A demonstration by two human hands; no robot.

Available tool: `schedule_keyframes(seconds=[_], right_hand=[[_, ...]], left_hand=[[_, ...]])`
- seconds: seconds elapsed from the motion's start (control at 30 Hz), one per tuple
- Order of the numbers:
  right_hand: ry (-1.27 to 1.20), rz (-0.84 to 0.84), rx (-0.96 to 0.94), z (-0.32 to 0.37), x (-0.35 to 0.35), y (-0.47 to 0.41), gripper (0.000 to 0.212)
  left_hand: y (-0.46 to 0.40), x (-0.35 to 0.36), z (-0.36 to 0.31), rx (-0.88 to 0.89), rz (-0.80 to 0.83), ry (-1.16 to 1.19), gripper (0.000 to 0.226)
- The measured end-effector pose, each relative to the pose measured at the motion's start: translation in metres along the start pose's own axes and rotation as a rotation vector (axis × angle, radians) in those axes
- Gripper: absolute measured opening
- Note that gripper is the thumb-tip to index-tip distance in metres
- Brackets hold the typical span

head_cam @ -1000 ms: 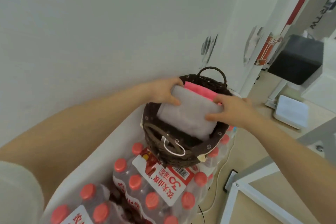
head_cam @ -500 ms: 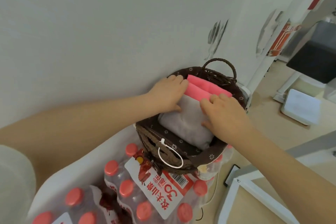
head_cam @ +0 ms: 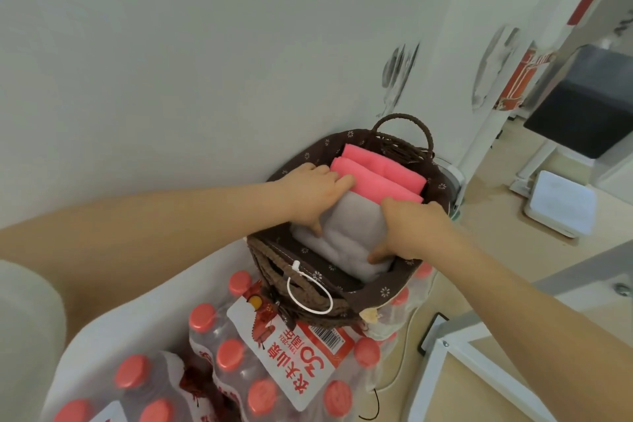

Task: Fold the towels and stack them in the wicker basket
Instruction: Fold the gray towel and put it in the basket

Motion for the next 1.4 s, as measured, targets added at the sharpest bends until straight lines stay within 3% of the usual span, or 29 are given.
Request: schedule_keyframes(seconds=[0.13,0.2,0.27,0.33,0.43,0.5,0.57,0.63,0.7,0.87,0.97,1.03,1.1,1.2,1.3,1.4], right_hand=[[-0.047,-0.154,0.058,-0.006,-0.012,0.002,0.054],[-0.03,-0.166,0.085,-0.009,-0.013,0.003,0.059],[0.019,-0.198,0.114,-0.007,-0.013,0.003,0.078],[0.104,-0.359,0.1,-0.001,-0.027,0.008,0.09],[0.201,-0.624,-0.211,0.03,-0.045,0.021,0.061],[0.245,-0.5,-0.42,0.048,-0.038,0.023,0.038],[0.253,-0.286,-0.421,0.046,-0.022,0.013,0.031],[0.212,-0.158,-0.318,0.032,-0.013,0.001,0.043],[0.212,-0.149,-0.265,0.028,-0.011,-0.002,0.054],[0.325,-0.145,-0.257,0.036,-0.009,-0.001,0.052],[0.238,-0.142,-0.289,0.042,-0.037,0.01,0.035],[0.023,-0.314,-0.321,0.058,-0.073,0.03,0.028],[-0.229,-0.483,-0.442,0.089,-0.104,0.063,0.027],[-0.498,-0.459,-0.712,0.16,-0.117,0.116,0.021],[-0.456,-0.361,-0.968,0.248,-0.095,0.165,0.019],[-0.258,-0.298,-1.178,0.337,-0.057,0.224,0.021]], left_hand=[[-0.009,-0.011,0.01,-0.011,-0.074,-0.009,0.063],[-0.012,-0.007,0.009,-0.024,-0.062,-0.003,0.067],[-0.013,-0.003,0.007,-0.029,-0.048,0.031,0.08],[-0.012,-0.014,0.011,0.028,-0.204,0.065,0.092],[0.008,-0.035,-0.002,0.291,-0.506,-0.042,0.069],[0.015,-0.032,-0.016,0.443,-0.487,-0.086,0.055],[0.009,-0.018,-0.021,0.462,-0.286,-0.027,0.048],[-0.003,-0.002,-0.008,0.312,-0.104,0.043,0.049],[-0.007,0.007,0.002,0.186,-0.02,0.086,0.054],[-0.007,-0.004,0.01,0.111,0.111,0.271,0.047],[0.034,-0.019,0.021,0.097,0.05,0.34,0.043],[0.079,-0.029,0.03,0.065,-0.107,0.441,0.036],[0.135,-0.034,0.037,-0.013,-0.292,0.541,0.043],[0.23,-0.014,0.041,-0.259,-0.435,0.658,0.055],[0.332,0.023,0.027,-0.598,-0.503,0.727,0.046],[0.433,0.072,-0.007,-0.923,-0.399,0.815,0.022]])
Point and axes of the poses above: each hand's wrist, its own y-axis away from the middle knuckle, its own x-axis out of the palm, z = x × y, the point moved 9 cm from there along -y, towards the middle knuckle, and after that the axes turned 8 degrees about y, right-handed, at the moved point
